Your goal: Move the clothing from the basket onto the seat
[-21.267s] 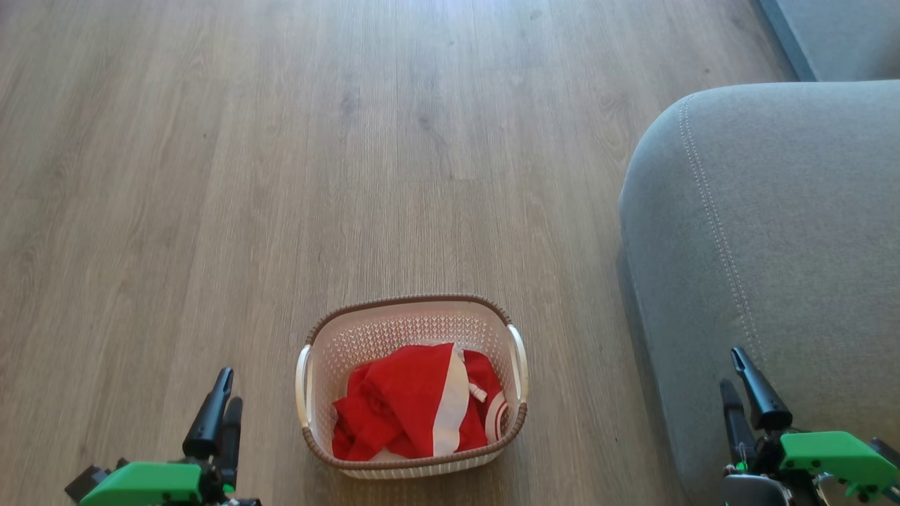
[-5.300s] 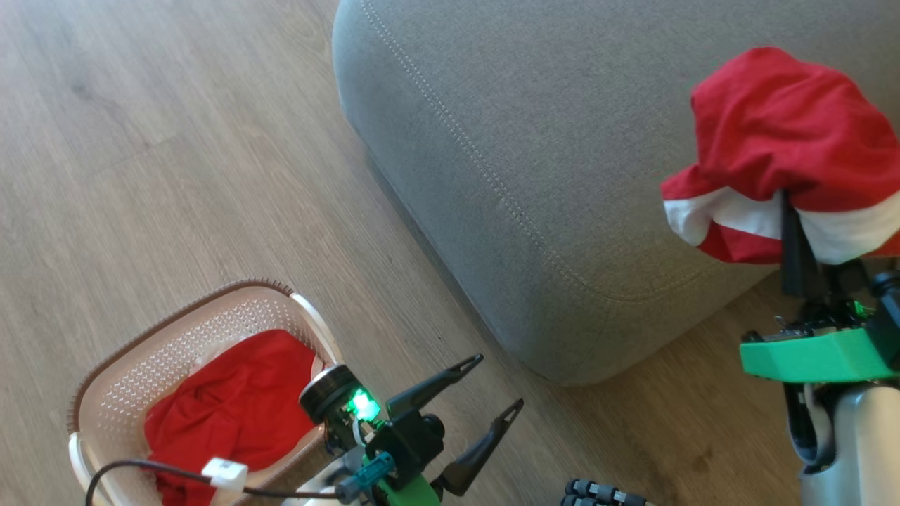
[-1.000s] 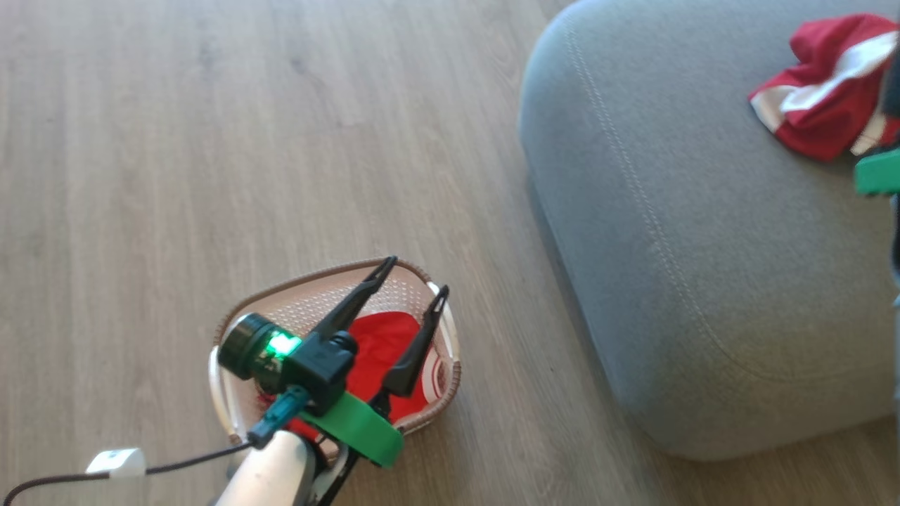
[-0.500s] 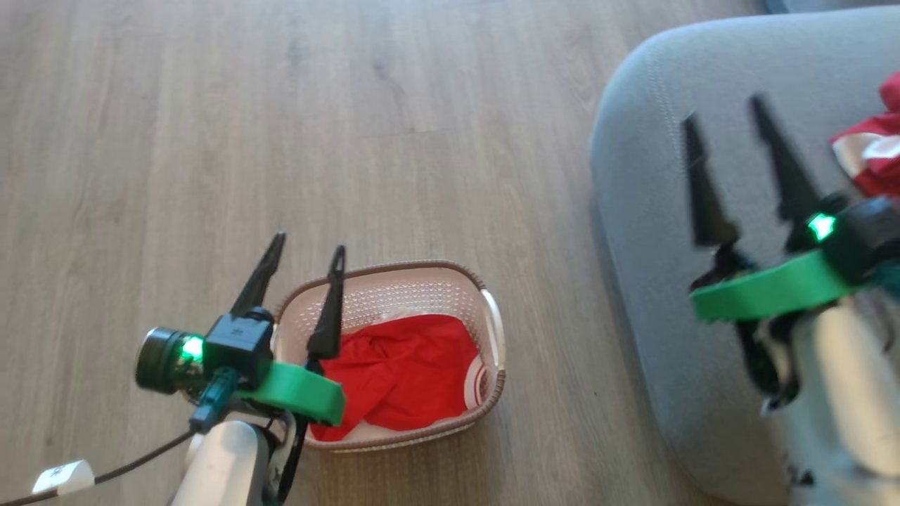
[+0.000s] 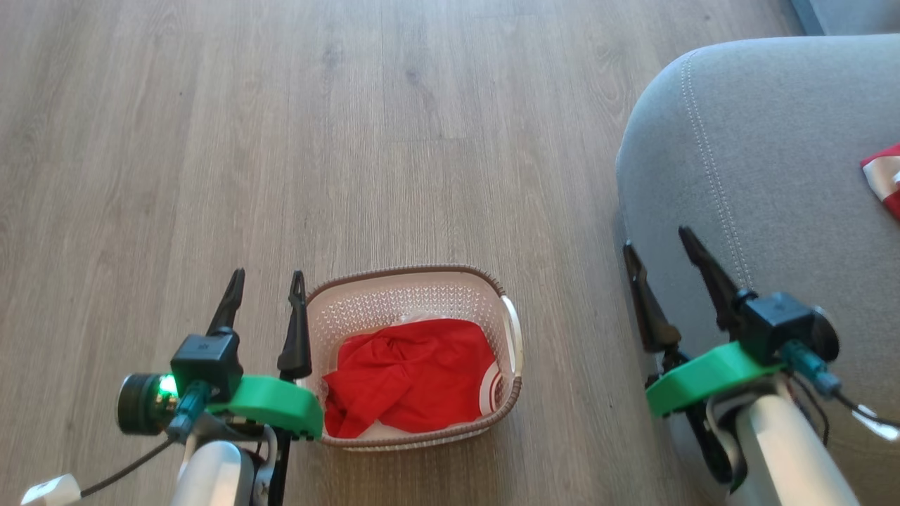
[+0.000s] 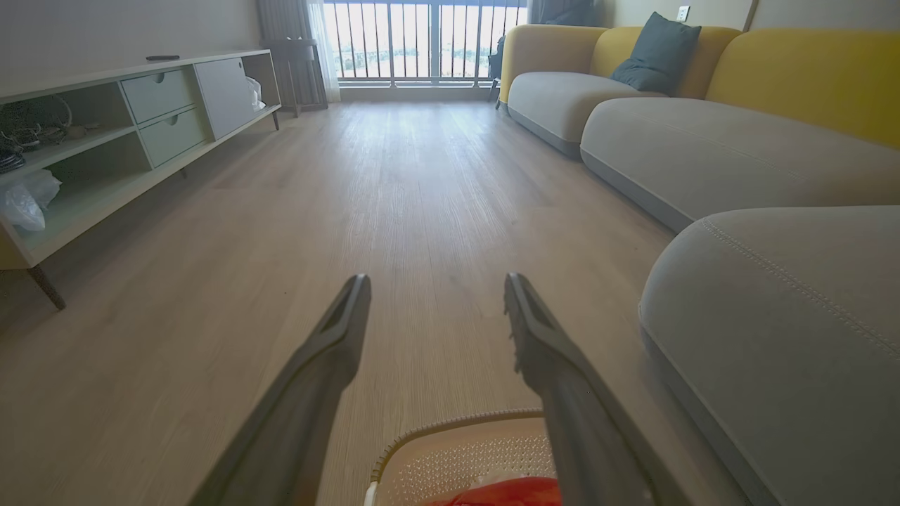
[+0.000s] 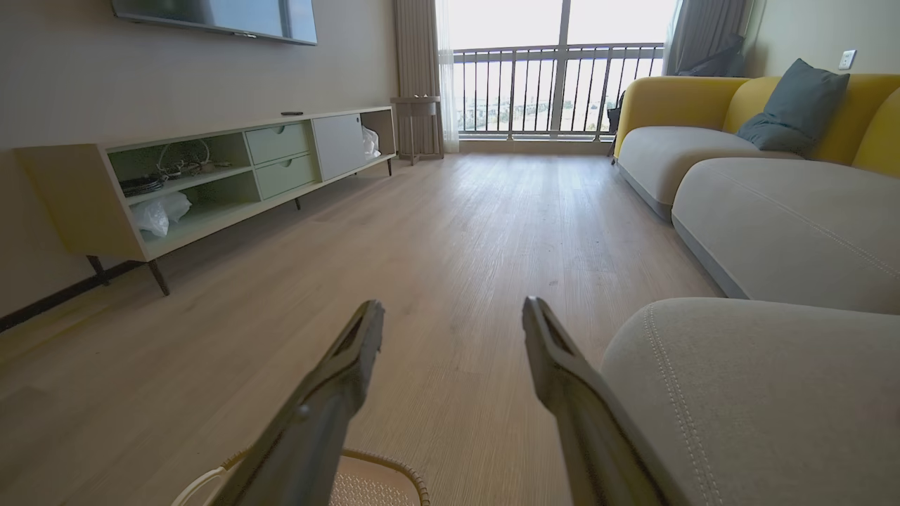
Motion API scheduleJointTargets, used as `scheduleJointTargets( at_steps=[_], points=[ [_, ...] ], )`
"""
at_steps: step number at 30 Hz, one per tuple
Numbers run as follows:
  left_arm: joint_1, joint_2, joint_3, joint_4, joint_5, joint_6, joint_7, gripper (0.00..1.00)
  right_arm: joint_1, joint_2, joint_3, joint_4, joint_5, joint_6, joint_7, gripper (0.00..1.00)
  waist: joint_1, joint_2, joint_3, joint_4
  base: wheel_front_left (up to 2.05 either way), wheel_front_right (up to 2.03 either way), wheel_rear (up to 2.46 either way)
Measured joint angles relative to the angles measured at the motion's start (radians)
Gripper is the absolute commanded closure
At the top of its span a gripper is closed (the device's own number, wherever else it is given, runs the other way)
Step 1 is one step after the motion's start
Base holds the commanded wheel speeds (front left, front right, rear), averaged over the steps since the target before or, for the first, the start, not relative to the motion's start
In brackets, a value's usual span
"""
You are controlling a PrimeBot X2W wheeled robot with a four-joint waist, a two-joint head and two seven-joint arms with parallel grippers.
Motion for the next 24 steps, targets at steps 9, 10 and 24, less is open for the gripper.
scheduleJointTargets(
  at_steps=[9,10,24],
  points=[
    [0.019,-0.001,0.004,0.04,0.0,0.008,0.0,0.0,0.063,0.031,-0.018,0.011,-0.029,0.0,0.0,0.0,0.0,-0.0001,-0.001,-0.01,0.0,0.0,0.0],
    [0.02,-0.001,0.005,0.046,0.0,0.008,0.0,0.0,0.066,0.036,-0.02,0.012,-0.031,0.0,0.0,0.0,0.0,-0.0001,0.0,-0.011,0.0,0.0,0.0],
    [0.02,-0.001,0.012,0.059,0.0,-0.001,0.0,0.0,0.067,0.045,-0.039,0.011,-0.054,0.0,0.0,0.0,0.0,-0.0001,0.011,-0.011,0.0,0.0,0.0]
  ],
)
